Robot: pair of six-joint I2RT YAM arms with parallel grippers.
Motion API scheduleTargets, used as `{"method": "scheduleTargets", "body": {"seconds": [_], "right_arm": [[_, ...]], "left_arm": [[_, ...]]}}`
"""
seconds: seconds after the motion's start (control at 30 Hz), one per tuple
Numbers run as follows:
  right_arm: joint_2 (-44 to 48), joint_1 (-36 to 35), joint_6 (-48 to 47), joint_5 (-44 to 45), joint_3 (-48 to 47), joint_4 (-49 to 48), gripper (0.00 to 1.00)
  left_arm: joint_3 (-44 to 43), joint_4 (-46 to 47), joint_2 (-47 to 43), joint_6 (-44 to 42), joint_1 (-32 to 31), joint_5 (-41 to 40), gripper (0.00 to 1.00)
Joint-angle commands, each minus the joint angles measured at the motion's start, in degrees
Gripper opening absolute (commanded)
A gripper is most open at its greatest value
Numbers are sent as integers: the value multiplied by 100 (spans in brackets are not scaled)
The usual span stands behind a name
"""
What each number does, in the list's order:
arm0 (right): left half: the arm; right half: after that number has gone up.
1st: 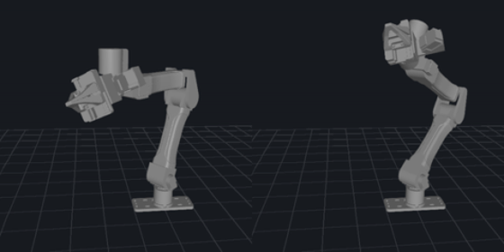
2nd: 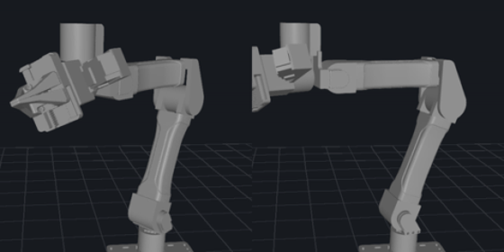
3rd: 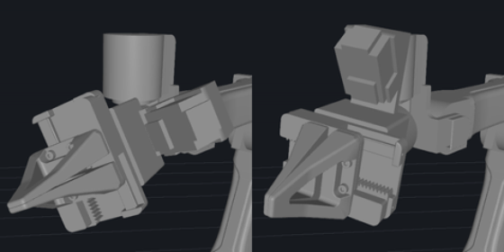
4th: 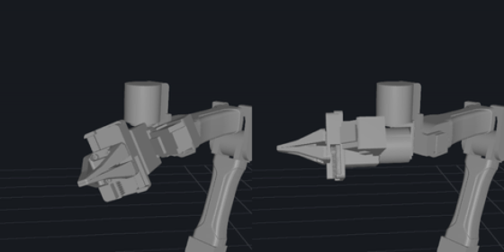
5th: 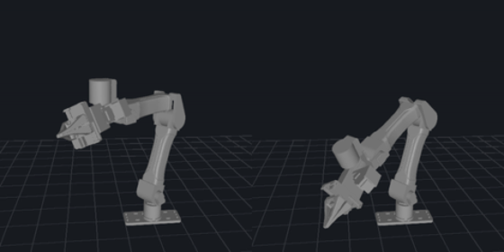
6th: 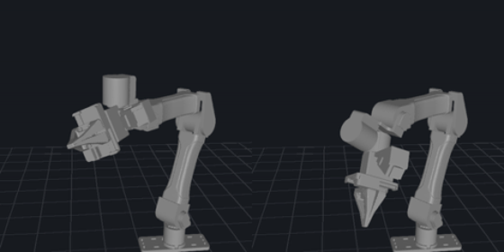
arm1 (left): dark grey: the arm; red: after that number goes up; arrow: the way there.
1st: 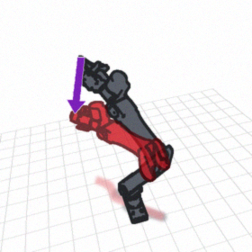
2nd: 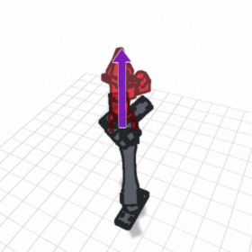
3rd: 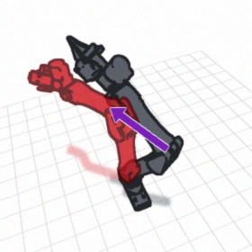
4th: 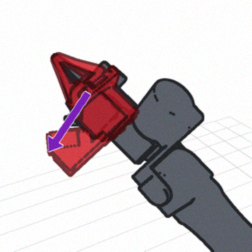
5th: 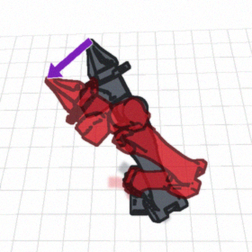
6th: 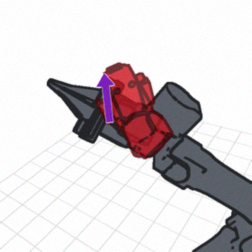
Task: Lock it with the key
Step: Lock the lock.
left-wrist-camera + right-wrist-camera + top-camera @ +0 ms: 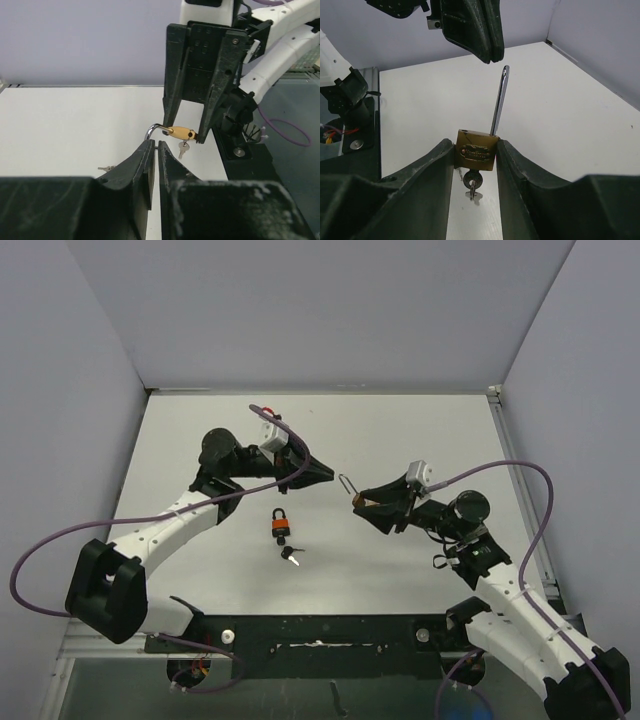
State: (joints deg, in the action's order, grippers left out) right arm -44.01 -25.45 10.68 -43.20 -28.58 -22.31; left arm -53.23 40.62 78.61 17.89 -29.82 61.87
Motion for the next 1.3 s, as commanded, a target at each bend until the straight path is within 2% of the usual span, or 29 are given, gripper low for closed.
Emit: {"method": "scheduleTargets", "body": {"seconds": [0.0,0.1,0.6,1.27], "right_arm": [[175,25,143,-149,-100,-428,0],[199,24,206,-180,-119,-447,0],[126,11,530,-464,-229,-810,0],[-77,-38,619,-348,-201,-1005,0]], "left_arm": [[45,1057,-78,469,3,588,7],[38,1399,17,748,7,669,9],[-171,1088,347,948,3,535,19],[-197,2010,633,1645,-93,769,20]]}}
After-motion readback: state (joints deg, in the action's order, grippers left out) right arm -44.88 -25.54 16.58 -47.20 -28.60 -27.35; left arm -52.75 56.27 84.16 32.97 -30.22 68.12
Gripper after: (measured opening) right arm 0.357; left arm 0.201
